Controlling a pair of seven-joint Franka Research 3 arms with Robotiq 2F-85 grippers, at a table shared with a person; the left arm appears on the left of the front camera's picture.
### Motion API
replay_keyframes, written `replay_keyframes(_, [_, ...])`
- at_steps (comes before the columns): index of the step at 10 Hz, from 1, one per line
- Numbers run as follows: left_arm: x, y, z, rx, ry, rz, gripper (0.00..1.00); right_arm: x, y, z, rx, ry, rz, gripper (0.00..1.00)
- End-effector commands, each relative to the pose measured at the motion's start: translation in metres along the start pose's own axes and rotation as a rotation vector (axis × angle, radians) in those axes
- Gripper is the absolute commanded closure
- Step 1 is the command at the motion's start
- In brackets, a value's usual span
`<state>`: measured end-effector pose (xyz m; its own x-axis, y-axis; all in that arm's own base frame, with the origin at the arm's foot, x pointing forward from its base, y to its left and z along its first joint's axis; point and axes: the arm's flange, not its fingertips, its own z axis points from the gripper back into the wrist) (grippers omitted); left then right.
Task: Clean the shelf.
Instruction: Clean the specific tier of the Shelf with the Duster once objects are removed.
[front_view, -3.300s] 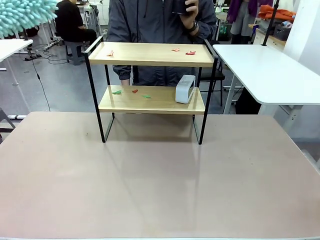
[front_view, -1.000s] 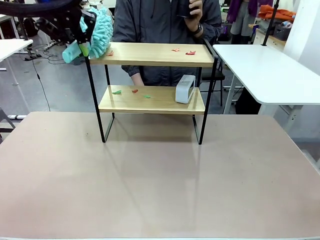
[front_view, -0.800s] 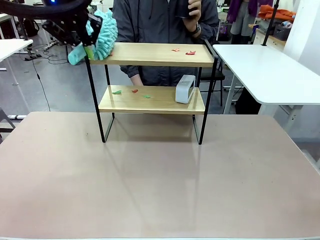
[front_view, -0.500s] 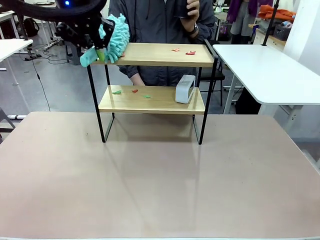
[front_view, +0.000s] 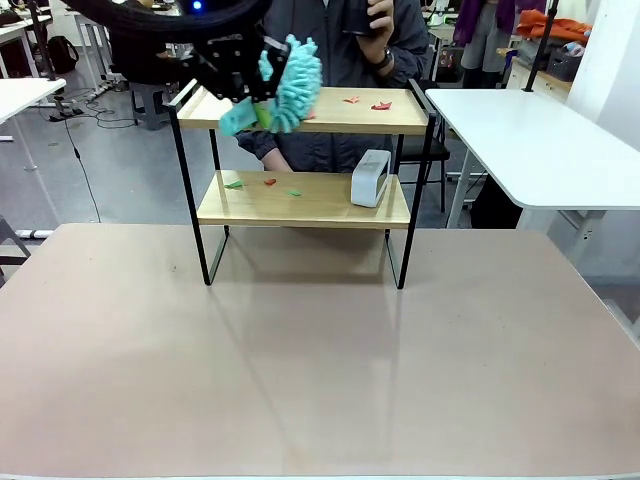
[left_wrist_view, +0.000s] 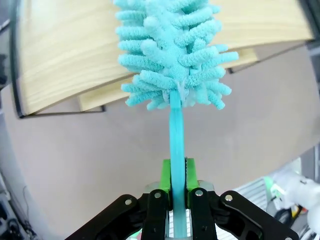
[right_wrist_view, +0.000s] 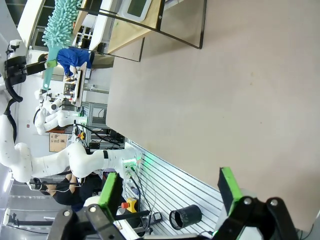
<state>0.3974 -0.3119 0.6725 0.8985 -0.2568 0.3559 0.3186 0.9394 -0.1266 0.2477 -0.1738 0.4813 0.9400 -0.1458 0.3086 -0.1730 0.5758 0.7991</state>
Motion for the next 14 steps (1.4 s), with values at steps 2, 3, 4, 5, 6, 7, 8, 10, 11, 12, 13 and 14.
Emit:
replay_keyframes(2, [0.005,0.007,0.008,-0.161,0.035,-0.130,0.88,0.002,0.001,0.000,0.023,-0.014,0.024,0.00])
replay_keyframes(3, [0.004,0.006,0.007,-0.172,0.041,-0.199,0.88,0.002,0.001,0.000,0.023,-0.014,0.024,0.00])
replay_keyframes(4, [0.001,0.006,0.004,-0.154,0.054,-0.256,0.88,0.002,0.001,0.000,0.023,-0.014,0.024,0.00])
replay_keyframes(5, [-0.003,0.007,0.004,-0.162,0.057,-0.304,0.88,0.002,0.001,0.000,0.023,-0.014,0.024,0.00])
replay_keyframes(6, [-0.004,0.012,0.006,-0.170,0.059,-0.343,0.88,0.002,0.001,0.000,0.023,-0.014,0.024,0.00])
replay_keyframes(7, [-0.004,0.019,0.009,-0.208,0.064,-0.397,0.88,0.002,0.001,0.000,0.023,-0.014,0.024,0.00])
replay_keyframes(8, [-0.006,0.028,0.015,-0.270,0.081,-0.460,0.88,0.002,0.001,0.000,0.023,-0.014,0.024,0.00])
replay_keyframes(10, [-0.009,0.042,0.021,-0.323,0.090,-0.551,0.88,0.002,0.001,0.000,0.023,-0.014,0.024,0.00])
replay_keyframes(11, [-0.011,0.050,0.023,-0.343,0.105,-0.592,0.88,0.002,0.001,0.000,0.023,-0.014,0.024,0.00])
replay_keyframes(12, [-0.014,0.065,0.025,-0.304,0.089,-0.628,0.88,0.002,0.001,0.000,0.023,-0.014,0.024,0.00])
replay_keyframes(13, [-0.018,0.079,0.028,-0.306,0.085,-0.681,0.88,0.002,0.001,0.000,0.023,-0.014,0.024,0.00])
replay_keyframes(14, [-0.021,0.093,0.033,-0.309,0.074,-0.708,0.88,0.002,0.001,0.000,0.023,-0.014,0.024,0.00])
